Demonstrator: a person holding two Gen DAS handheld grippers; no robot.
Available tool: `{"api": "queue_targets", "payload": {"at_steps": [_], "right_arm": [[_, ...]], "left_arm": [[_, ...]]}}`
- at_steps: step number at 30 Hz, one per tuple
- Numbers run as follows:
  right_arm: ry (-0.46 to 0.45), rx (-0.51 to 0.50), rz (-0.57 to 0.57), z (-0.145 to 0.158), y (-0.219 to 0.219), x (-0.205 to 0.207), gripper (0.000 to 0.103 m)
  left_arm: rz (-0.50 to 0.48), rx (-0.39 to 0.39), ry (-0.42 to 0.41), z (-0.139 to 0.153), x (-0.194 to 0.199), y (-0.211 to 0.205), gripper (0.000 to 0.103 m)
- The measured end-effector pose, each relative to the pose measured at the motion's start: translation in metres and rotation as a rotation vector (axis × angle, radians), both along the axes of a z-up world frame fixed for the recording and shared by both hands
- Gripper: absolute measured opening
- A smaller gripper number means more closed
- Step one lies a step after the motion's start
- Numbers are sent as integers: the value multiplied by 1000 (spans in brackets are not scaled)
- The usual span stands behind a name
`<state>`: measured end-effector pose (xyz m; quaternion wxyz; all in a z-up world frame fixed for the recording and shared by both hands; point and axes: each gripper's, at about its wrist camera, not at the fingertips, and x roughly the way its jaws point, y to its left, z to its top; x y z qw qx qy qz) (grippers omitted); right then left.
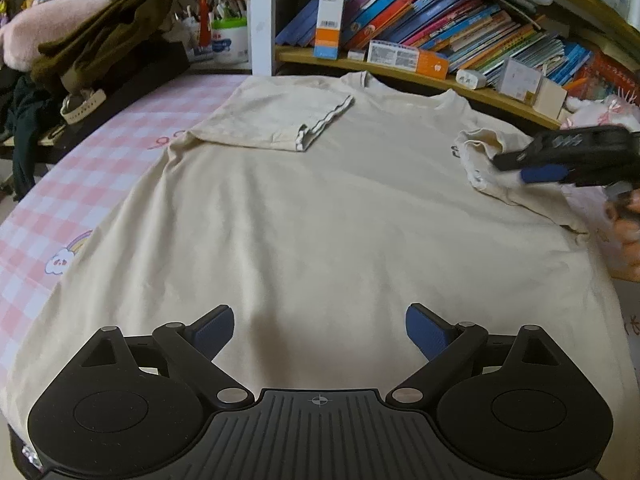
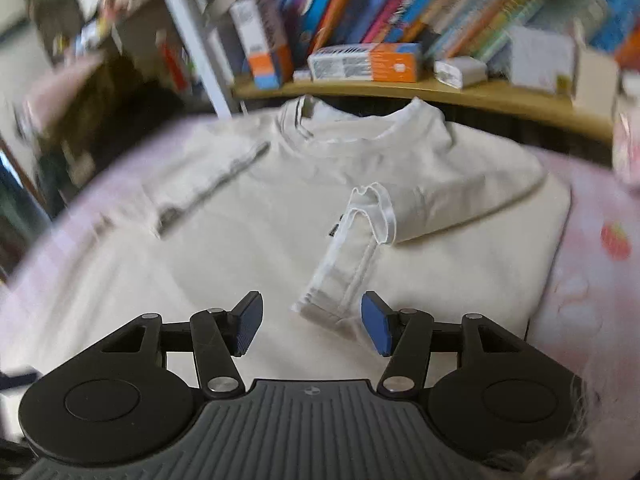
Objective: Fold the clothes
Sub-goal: 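Grasp the shirt side with the right gripper and fold it inward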
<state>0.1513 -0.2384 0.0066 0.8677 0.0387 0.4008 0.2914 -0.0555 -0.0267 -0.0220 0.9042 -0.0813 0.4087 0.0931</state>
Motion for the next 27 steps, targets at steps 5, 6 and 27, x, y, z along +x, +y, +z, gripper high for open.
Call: {"api": "queue_targets", "payload": {"at_steps": [5,6,27], "right_arm": [[54,111,-150,7,-17,35,54],[93,134,-175,5,-18,45,54],[-182,-56,-174,6,19,10,49]], "left_arm": [[-42,8,1,-2,0,-2,95],[-49,13,-1,-1,-2,-2,95],[-58,-5,10,-6,10,15,95]]}}
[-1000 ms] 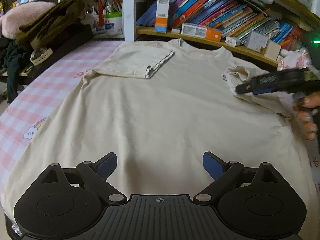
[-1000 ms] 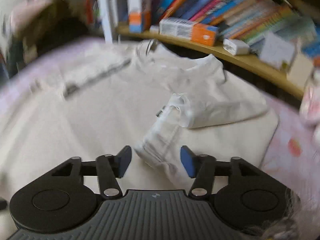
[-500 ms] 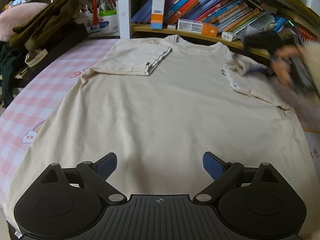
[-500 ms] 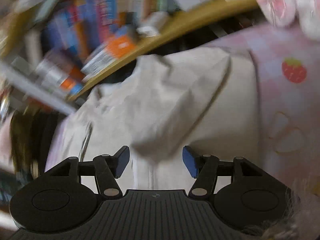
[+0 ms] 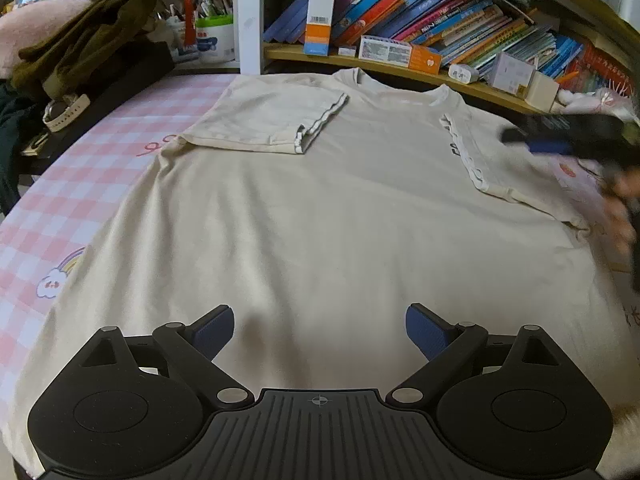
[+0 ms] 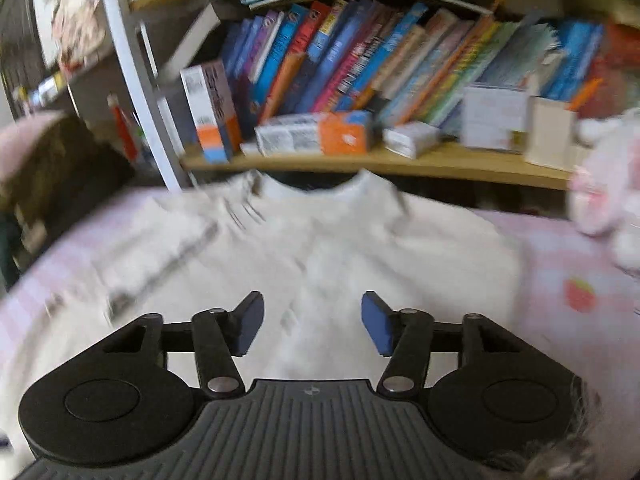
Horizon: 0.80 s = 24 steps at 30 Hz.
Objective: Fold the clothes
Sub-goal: 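Grasp the shirt side with the right gripper and fold it inward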
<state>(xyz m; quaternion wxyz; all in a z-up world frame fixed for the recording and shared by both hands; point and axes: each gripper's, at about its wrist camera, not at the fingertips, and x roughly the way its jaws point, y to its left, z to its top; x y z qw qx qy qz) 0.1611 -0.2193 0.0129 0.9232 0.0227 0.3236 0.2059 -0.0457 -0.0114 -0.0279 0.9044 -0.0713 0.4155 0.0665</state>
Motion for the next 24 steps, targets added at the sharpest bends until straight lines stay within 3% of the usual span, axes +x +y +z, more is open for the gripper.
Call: {"api": "queue_targets", "payload": {"at_steps": [5,7,11,16,17,24], "right_arm": [[54,4,-35,-14,-25,-28,38],[126,-23,-48,-28,-27,-26,37],[123,-25,-51,-28,-32,-33,39],[86,4,-52,-7,-47,-58,59],[85,-3,-55,-5,-50,-63,68],[91,-42,-65,-1,-70,-104,86]], "left_arm": [[-20,3,-3,3,6,-7,95],[-23,9,-7,5,6,-9,95],[-6,15,-23,10,6,-13,95],[32,19,-29,14,4,-19,95],[42,17,-28,15,3,-20,95],[87,2,-16,18,-6,-34,95]]}}
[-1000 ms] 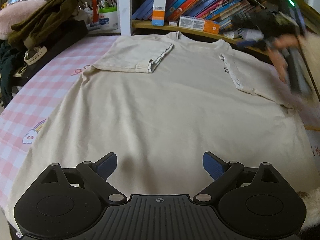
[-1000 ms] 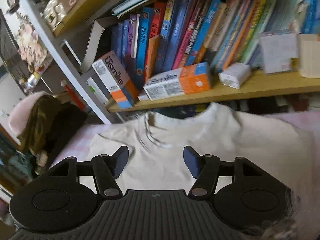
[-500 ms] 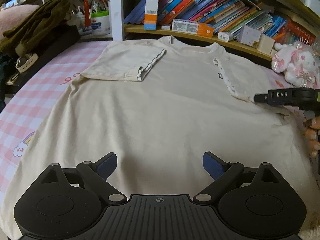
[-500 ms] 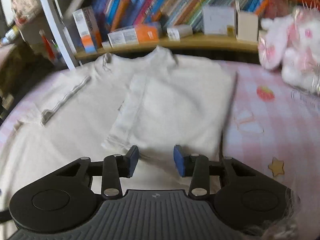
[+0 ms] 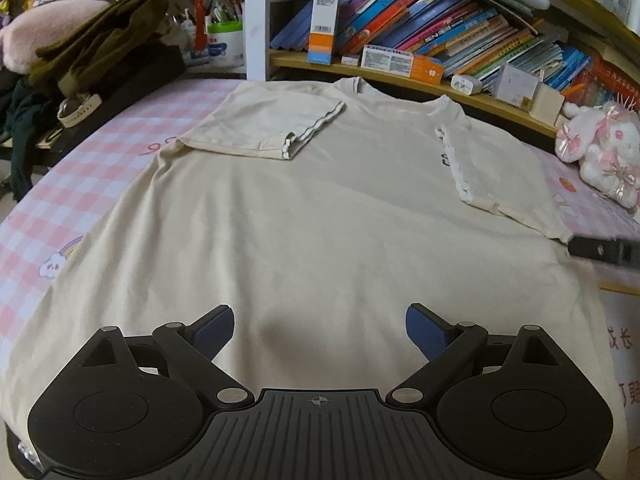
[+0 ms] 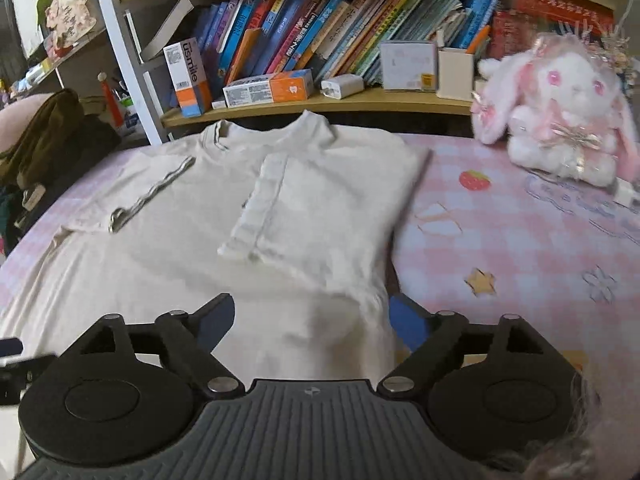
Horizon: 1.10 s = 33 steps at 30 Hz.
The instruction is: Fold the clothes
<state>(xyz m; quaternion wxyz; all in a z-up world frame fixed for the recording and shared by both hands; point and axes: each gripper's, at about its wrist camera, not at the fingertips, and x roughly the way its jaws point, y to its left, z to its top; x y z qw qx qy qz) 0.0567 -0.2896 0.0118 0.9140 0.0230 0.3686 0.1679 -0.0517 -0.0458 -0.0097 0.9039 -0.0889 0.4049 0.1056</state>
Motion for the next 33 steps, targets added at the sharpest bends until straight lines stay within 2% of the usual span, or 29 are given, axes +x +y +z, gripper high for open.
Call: {"api": "queue_targets", "payload": {"at_steps": [2,5,12,22,27,33], "right_arm": [[6,-7,-20,-1,-7,-11,96],[2,-11,-43,-1,-15,-27,103],[-79,-100,18,-5,-17,-54,103],[-80,-74,56,-2,-22,-70,103],[-65,-85,30,-1,-23,-76,103],[-65,-101,-55,3,-23,-88,103]], "left_arm": [[6,3,-7,3,-2,-6,95],[12,13,-13,7,-6,-15,95],[33,39,-10,13,-18,-29,95],[45,47,-16,20,-29,-34,95],[0,46,-24,19,-27,-35,95],[-48,29,-45,21,-27,-23,95]]}}
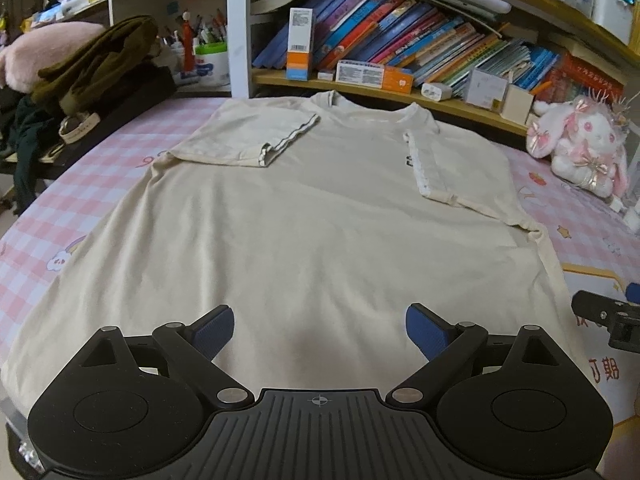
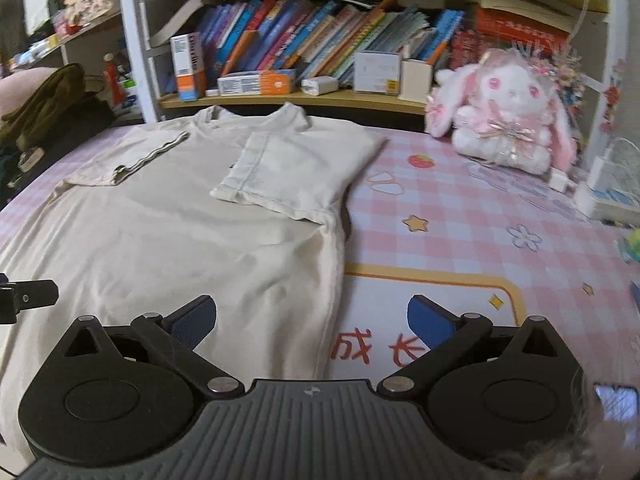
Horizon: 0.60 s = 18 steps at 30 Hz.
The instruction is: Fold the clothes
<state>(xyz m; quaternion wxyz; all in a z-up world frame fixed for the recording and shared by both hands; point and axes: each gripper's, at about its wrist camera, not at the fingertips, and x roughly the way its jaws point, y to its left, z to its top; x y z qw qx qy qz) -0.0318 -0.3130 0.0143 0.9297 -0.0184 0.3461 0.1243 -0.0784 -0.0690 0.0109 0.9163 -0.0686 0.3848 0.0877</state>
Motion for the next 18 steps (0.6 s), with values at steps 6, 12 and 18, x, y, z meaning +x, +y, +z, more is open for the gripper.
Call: {"api": "queue_targets", "payload": {"at_steps": [6,12,18], "right_arm": [[-12,-12,-78,8,7,-18,103],[-35,-22,-106,15,35,-41,103],[-36,-38,-125,17,71,-69,103]], "left_arm": [[-48,-11,-29,5,-5,19,95],[-92,9,-67,13,-22,43,95],[-124,14,-56,12,-49,74,96]]}}
